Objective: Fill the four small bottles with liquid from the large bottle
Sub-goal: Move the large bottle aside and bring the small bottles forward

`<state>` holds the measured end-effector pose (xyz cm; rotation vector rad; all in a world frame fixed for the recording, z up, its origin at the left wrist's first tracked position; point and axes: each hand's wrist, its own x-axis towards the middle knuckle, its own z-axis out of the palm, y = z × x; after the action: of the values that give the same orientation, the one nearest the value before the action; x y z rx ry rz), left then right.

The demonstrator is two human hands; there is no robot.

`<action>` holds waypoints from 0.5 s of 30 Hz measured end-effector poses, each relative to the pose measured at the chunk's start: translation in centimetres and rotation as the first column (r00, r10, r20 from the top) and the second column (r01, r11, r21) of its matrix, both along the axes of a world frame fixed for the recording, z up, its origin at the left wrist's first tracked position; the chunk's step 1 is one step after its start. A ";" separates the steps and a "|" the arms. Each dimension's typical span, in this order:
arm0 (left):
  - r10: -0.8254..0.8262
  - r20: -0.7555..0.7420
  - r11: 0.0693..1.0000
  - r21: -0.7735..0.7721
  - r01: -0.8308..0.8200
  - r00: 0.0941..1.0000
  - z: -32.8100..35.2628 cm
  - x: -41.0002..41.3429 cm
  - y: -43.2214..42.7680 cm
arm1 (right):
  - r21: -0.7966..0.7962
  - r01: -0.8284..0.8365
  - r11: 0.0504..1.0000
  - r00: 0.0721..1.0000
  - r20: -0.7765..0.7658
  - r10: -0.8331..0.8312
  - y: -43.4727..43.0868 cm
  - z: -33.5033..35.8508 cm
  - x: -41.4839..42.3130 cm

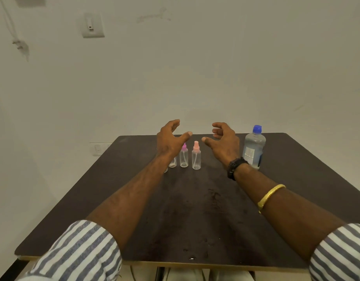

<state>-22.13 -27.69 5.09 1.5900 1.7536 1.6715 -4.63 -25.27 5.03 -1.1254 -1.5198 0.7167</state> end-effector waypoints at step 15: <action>-0.133 -0.040 0.991 0.022 0.134 0.990 0.9 7.1 1.2 | 0.024 0.114 0.993 0.993 -0.042 -0.113 -0.1 0.4 5.2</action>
<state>-15.01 -26.48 5.97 1.7211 1.6107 1.6161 0.56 -25.36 5.47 -1.1609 -1.4150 0.6361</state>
